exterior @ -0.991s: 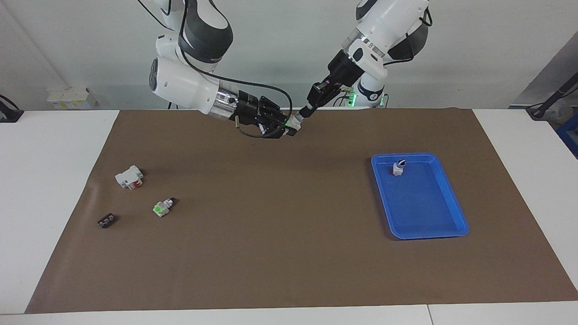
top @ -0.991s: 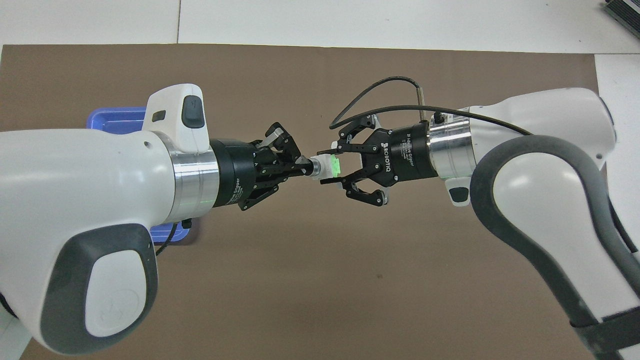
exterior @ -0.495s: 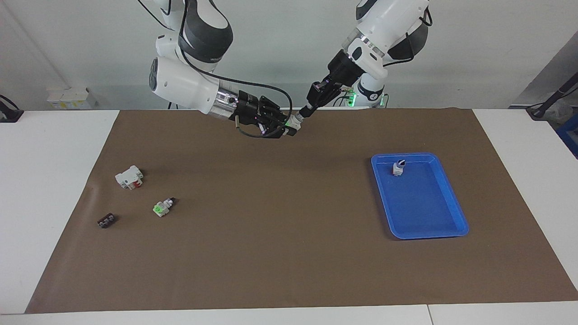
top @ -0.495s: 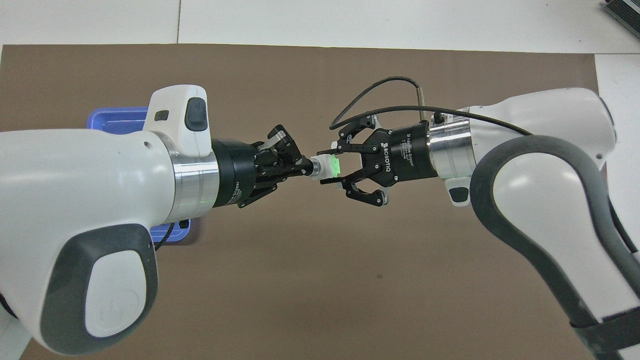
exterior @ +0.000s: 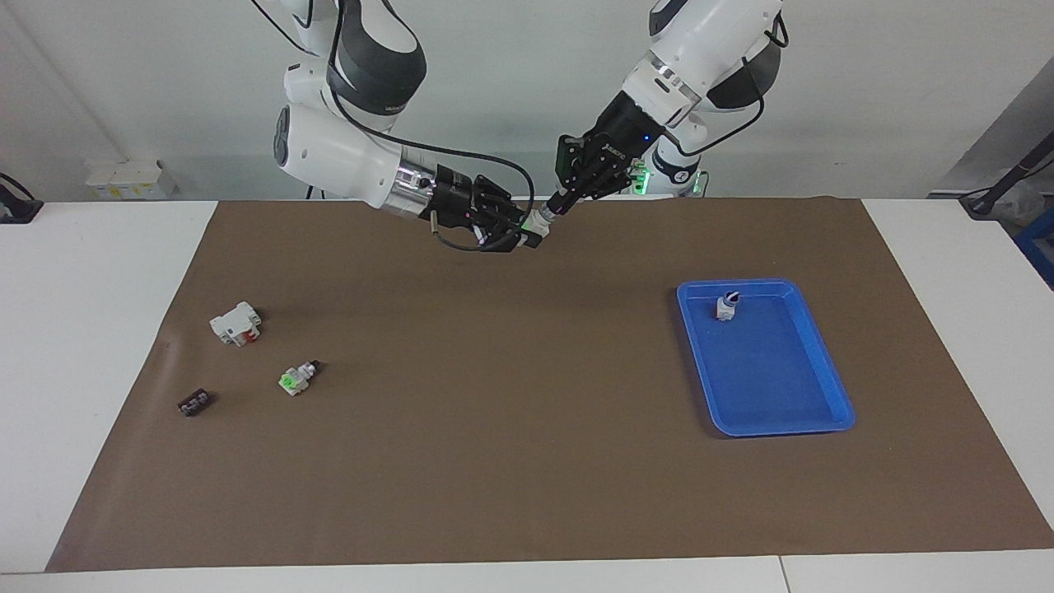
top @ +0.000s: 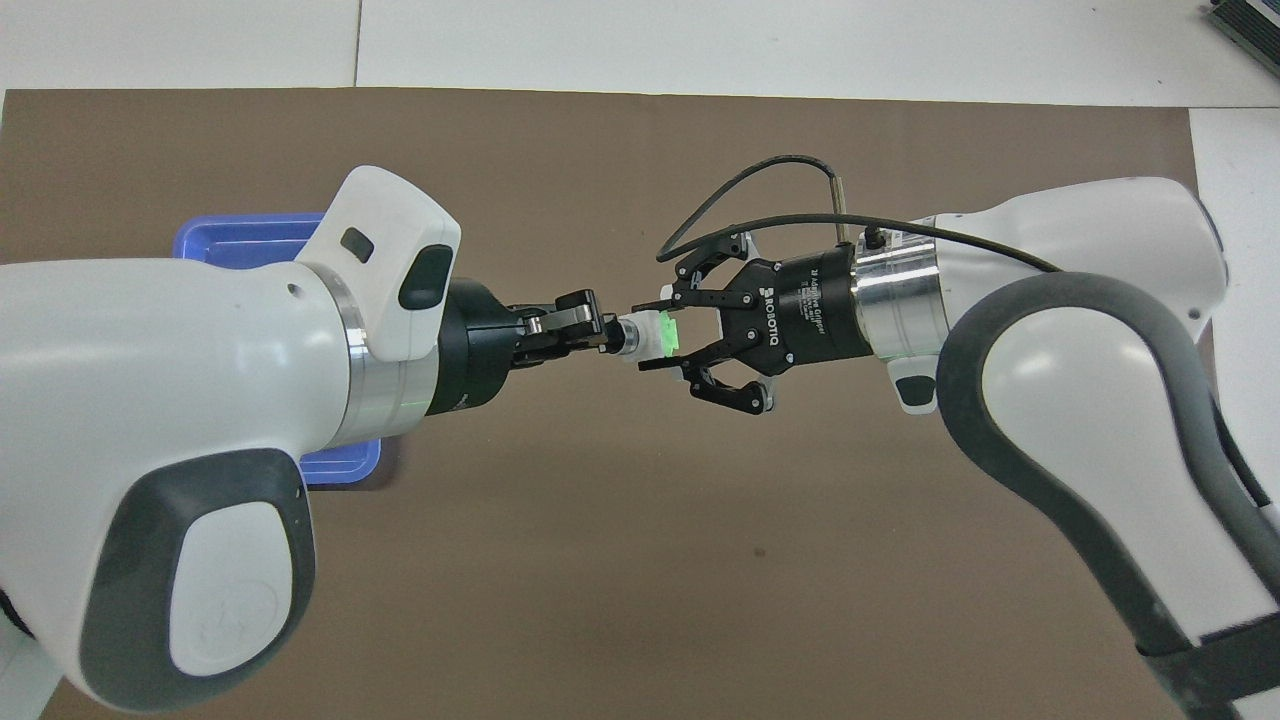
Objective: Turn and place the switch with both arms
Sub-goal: 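Grasp the switch with the left gripper and rotate it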
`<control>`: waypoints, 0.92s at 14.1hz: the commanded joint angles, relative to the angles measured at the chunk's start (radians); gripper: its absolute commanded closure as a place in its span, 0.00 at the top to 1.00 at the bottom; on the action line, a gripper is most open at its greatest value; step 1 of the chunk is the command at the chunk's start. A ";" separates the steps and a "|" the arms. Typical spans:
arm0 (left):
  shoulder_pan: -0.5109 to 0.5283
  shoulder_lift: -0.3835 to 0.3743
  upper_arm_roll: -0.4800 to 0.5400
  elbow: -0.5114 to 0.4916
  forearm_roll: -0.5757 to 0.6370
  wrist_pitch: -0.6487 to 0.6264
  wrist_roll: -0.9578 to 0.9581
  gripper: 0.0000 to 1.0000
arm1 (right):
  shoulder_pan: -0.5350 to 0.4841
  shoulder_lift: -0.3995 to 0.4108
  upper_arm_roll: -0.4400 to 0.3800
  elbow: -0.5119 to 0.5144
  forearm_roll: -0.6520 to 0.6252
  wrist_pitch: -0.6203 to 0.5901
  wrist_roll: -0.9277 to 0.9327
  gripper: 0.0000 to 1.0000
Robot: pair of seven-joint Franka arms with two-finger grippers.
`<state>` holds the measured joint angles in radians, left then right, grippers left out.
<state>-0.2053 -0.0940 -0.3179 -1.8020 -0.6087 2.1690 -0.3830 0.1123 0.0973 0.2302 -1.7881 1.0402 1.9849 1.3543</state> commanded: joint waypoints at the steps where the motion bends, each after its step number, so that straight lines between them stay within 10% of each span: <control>1: 0.000 -0.024 0.008 -0.030 0.003 -0.006 0.171 0.00 | -0.006 -0.025 0.003 -0.022 0.015 0.015 0.008 0.00; 13: -0.011 -0.026 0.003 -0.025 0.121 -0.029 0.700 0.00 | -0.008 -0.025 0.001 -0.022 0.015 0.012 0.009 0.00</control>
<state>-0.2124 -0.1001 -0.3318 -1.7996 -0.5341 2.1670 0.2358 0.1167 0.0982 0.2311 -1.7961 1.0401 1.9853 1.3543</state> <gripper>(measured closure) 0.899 0.590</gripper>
